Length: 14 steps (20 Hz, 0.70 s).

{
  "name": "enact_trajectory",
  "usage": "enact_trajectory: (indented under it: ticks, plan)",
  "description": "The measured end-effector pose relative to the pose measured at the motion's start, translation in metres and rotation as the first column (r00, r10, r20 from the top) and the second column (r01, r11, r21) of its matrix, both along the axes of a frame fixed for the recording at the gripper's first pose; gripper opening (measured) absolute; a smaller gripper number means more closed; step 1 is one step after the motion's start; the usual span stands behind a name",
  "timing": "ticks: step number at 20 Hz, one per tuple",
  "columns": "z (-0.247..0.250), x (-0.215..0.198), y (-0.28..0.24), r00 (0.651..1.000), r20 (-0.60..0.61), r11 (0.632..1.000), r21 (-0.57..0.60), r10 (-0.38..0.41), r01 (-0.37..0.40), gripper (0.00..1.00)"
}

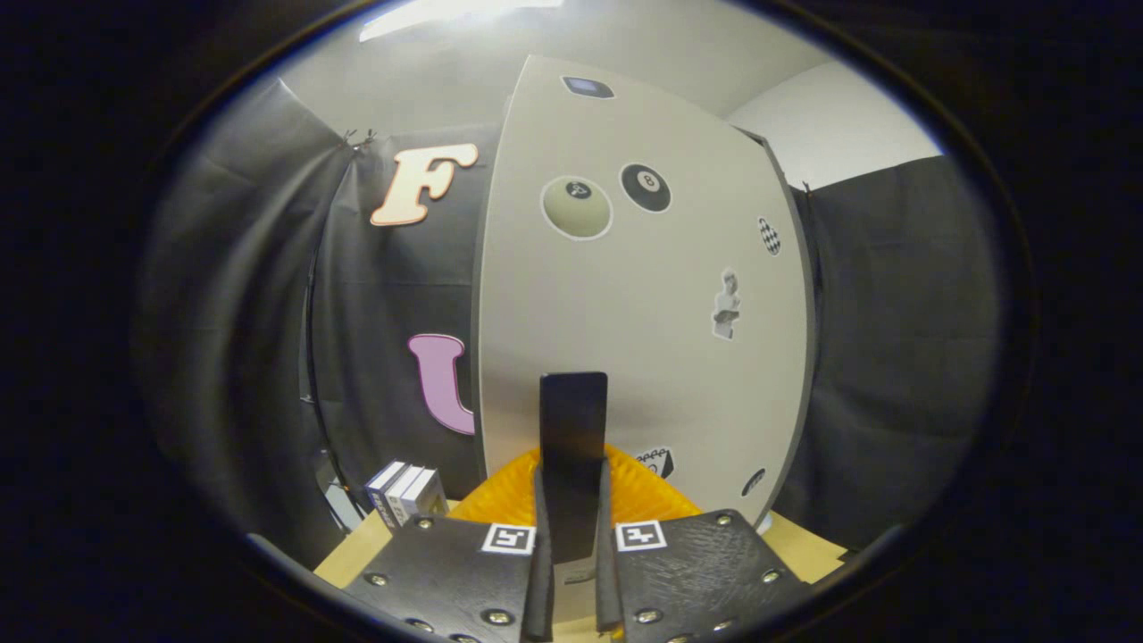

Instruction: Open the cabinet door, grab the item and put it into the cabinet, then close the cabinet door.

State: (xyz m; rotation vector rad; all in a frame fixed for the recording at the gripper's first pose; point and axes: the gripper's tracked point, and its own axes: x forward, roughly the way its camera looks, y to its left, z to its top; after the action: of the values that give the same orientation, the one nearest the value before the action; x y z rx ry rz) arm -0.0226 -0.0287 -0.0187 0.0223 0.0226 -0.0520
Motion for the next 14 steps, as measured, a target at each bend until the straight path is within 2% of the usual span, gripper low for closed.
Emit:
enact_trajectory:
  ticks: [14]
  plan:
    - [0.001,-0.056,-0.032,0.998,0.013,0.998,-0.030,-0.056,0.057,0.18]
